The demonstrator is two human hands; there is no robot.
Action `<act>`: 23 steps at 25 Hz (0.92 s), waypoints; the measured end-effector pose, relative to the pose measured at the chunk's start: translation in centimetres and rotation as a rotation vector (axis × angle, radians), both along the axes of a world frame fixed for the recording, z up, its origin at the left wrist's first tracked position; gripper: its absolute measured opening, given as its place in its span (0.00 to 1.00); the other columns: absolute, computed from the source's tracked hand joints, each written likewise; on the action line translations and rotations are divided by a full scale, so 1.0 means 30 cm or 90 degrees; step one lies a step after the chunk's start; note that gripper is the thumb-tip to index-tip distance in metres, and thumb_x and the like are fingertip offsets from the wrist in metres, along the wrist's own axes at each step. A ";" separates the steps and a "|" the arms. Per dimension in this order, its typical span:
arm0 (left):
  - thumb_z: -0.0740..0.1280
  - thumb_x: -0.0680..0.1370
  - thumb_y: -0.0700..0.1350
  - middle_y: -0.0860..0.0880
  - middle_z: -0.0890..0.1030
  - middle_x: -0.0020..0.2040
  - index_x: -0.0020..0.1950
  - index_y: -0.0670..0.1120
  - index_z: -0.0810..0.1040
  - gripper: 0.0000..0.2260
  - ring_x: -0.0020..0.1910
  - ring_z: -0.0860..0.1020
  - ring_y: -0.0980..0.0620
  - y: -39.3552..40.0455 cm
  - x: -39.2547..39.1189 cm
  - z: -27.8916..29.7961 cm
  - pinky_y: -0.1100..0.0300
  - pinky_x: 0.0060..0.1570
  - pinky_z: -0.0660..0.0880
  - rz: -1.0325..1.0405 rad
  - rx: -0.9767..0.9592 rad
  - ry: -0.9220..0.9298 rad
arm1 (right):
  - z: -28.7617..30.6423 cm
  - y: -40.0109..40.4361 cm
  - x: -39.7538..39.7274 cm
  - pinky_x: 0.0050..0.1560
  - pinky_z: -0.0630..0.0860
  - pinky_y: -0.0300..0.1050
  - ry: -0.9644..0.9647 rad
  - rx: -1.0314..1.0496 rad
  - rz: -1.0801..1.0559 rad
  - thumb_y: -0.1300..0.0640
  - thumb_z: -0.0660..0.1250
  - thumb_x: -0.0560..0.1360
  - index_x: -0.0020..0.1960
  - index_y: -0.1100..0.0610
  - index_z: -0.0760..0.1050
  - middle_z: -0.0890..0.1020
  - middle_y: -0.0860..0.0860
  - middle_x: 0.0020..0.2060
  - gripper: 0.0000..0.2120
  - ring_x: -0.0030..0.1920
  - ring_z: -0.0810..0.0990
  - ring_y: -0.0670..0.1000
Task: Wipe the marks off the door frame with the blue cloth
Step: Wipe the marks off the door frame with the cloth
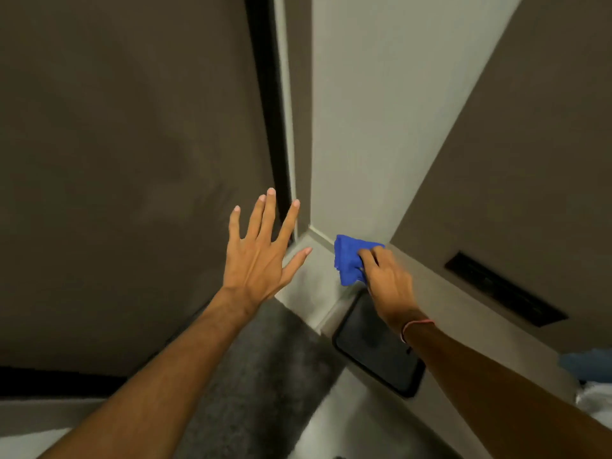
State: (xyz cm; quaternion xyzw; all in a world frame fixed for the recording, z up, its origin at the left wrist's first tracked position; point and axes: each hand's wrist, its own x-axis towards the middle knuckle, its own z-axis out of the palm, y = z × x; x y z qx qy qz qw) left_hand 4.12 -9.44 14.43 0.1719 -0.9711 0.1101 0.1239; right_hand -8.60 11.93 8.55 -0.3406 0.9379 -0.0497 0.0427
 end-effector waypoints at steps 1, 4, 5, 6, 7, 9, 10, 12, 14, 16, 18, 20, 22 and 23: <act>0.47 0.81 0.68 0.38 0.56 0.84 0.84 0.51 0.52 0.35 0.81 0.63 0.40 -0.047 0.027 0.119 0.33 0.76 0.61 0.012 -0.024 0.026 | 0.118 -0.066 0.009 0.48 0.77 0.52 0.022 -0.046 0.013 0.63 0.64 0.79 0.65 0.56 0.71 0.75 0.53 0.58 0.16 0.55 0.76 0.57; 0.47 0.82 0.68 0.37 0.56 0.84 0.84 0.51 0.52 0.35 0.81 0.62 0.41 -0.217 0.180 0.521 0.33 0.76 0.61 0.072 -0.102 0.103 | 0.521 -0.305 0.080 0.42 0.72 0.49 0.114 -0.184 0.063 0.64 0.64 0.77 0.59 0.57 0.74 0.77 0.54 0.54 0.12 0.49 0.74 0.56; 0.47 0.82 0.68 0.37 0.56 0.84 0.84 0.51 0.52 0.35 0.81 0.62 0.41 -0.277 0.248 0.658 0.33 0.76 0.61 0.095 -0.129 0.134 | 0.660 -0.390 0.116 0.40 0.70 0.48 0.156 -0.226 0.090 0.65 0.65 0.77 0.59 0.57 0.74 0.77 0.54 0.53 0.12 0.47 0.74 0.55; 0.48 0.82 0.68 0.38 0.57 0.84 0.84 0.51 0.52 0.35 0.81 0.62 0.41 -0.326 0.321 0.782 0.33 0.76 0.61 0.113 -0.156 0.163 | 0.790 -0.465 0.158 0.39 0.67 0.46 0.182 -0.272 0.108 0.65 0.65 0.77 0.58 0.56 0.73 0.76 0.53 0.53 0.11 0.46 0.72 0.54; 0.48 0.82 0.68 0.38 0.57 0.84 0.84 0.51 0.53 0.35 0.81 0.63 0.41 -0.368 0.403 0.902 0.33 0.76 0.62 0.138 -0.181 0.191 | 0.920 -0.538 0.212 0.38 0.64 0.45 0.203 -0.321 0.125 0.65 0.64 0.77 0.57 0.56 0.73 0.75 0.52 0.52 0.11 0.45 0.70 0.52; 0.49 0.82 0.68 0.38 0.59 0.83 0.84 0.51 0.55 0.35 0.81 0.64 0.42 -0.441 0.578 1.135 0.33 0.75 0.63 0.178 -0.237 0.242 | 1.166 -0.681 0.345 0.37 0.66 0.45 0.282 -0.396 0.168 0.67 0.65 0.76 0.59 0.56 0.72 0.75 0.52 0.52 0.13 0.46 0.71 0.52; 0.50 0.82 0.68 0.38 0.59 0.83 0.84 0.51 0.56 0.35 0.81 0.64 0.42 -0.473 0.667 1.242 0.33 0.75 0.63 0.194 -0.261 0.267 | 1.281 -0.747 0.419 0.36 0.69 0.45 0.326 -0.429 0.187 0.68 0.67 0.76 0.60 0.57 0.73 0.76 0.53 0.52 0.15 0.46 0.73 0.54; 0.50 0.82 0.68 0.38 0.59 0.83 0.84 0.51 0.56 0.35 0.81 0.63 0.42 -0.521 0.848 1.426 0.33 0.75 0.63 0.226 -0.299 0.309 | 1.485 -0.861 0.577 0.35 0.72 0.45 0.382 -0.509 0.226 0.69 0.70 0.75 0.61 0.58 0.75 0.77 0.54 0.53 0.17 0.47 0.76 0.55; 0.50 0.82 0.69 0.38 0.58 0.83 0.84 0.51 0.56 0.35 0.82 0.62 0.42 -0.570 1.047 1.592 0.33 0.76 0.62 0.259 -0.345 0.347 | 1.671 -0.971 0.759 0.35 0.75 0.46 0.415 -0.588 0.262 0.70 0.72 0.73 0.62 0.59 0.77 0.79 0.54 0.53 0.19 0.48 0.78 0.56; 0.49 0.82 0.68 0.38 0.58 0.83 0.84 0.50 0.55 0.35 0.82 0.61 0.42 -0.620 1.253 1.722 0.33 0.76 0.61 0.302 -0.392 0.383 | 1.828 -1.065 0.952 0.35 0.76 0.46 0.445 -0.661 0.304 0.70 0.74 0.71 0.61 0.59 0.78 0.80 0.55 0.53 0.20 0.48 0.80 0.56; 0.49 0.82 0.68 0.38 0.57 0.84 0.84 0.50 0.53 0.35 0.82 0.60 0.42 -0.669 1.447 1.808 0.33 0.77 0.59 0.350 -0.432 0.402 | 1.942 -1.148 1.132 0.37 0.78 0.47 0.459 -0.728 0.348 0.69 0.76 0.70 0.61 0.60 0.79 0.81 0.55 0.53 0.20 0.48 0.81 0.57; 0.48 0.82 0.67 0.38 0.56 0.84 0.85 0.49 0.51 0.35 0.82 0.60 0.41 -0.714 1.634 1.851 0.33 0.77 0.58 0.399 -0.457 0.405 | 2.021 -1.225 1.310 0.39 0.81 0.49 0.469 -0.789 0.397 0.68 0.77 0.70 0.60 0.61 0.80 0.82 0.56 0.52 0.19 0.47 0.82 0.58; 0.47 0.83 0.66 0.37 0.56 0.84 0.85 0.48 0.51 0.35 0.83 0.59 0.40 -0.763 1.794 1.859 0.33 0.77 0.59 0.435 -0.463 0.405 | 2.064 -1.290 1.467 0.41 0.82 0.50 0.493 -0.828 0.446 0.68 0.75 0.71 0.59 0.61 0.80 0.82 0.57 0.51 0.17 0.46 0.82 0.58; 0.46 0.83 0.65 0.37 0.55 0.84 0.85 0.48 0.51 0.34 0.83 0.58 0.39 -0.787 1.862 1.855 0.33 0.77 0.60 0.449 -0.460 0.399 | 2.069 -1.321 1.537 0.41 0.82 0.50 0.507 -0.840 0.470 0.69 0.73 0.71 0.57 0.61 0.80 0.82 0.57 0.50 0.15 0.45 0.81 0.58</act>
